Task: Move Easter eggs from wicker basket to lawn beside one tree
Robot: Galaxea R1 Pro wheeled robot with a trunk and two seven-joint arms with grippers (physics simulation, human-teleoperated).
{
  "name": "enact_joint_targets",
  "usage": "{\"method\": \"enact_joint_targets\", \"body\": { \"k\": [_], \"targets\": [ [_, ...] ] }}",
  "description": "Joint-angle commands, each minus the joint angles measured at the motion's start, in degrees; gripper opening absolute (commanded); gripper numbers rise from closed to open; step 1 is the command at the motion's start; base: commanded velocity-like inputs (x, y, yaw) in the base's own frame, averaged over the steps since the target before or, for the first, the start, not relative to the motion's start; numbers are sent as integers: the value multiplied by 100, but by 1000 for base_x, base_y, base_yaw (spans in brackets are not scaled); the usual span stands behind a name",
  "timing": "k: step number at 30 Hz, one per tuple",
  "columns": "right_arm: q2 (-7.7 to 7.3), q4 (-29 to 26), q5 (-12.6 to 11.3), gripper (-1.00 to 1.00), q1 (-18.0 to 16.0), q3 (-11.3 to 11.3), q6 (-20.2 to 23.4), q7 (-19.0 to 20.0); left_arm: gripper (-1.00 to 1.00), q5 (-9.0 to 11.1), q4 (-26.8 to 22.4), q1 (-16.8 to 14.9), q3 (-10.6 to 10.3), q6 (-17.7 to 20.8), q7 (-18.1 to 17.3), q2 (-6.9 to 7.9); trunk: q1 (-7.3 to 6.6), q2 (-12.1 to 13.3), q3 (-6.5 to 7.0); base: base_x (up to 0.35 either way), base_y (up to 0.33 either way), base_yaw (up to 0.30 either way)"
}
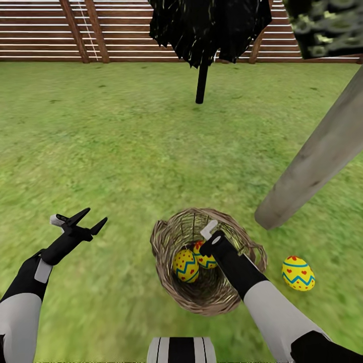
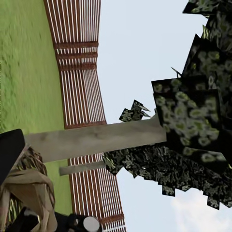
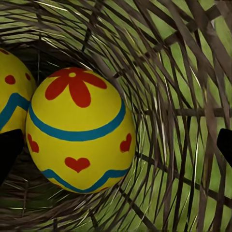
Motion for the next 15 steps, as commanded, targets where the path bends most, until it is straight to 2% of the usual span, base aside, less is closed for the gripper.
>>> {"method": "enact_joint_targets", "body": {
  "k": [1, 15],
  "targets": [
    [0, 5, 60, 100, -26, 5, 23, 39, 100, -12, 0, -3, 4, 61, -27, 0, -1, -2, -14, 0, 0, 0],
    [-18, 62, 75, 100, -46, 5, -2, 41, 100, -12, 1, -1, 1, 61, -27, 0, -1, -2, -144, 0, 0, 0]
  ]
}}
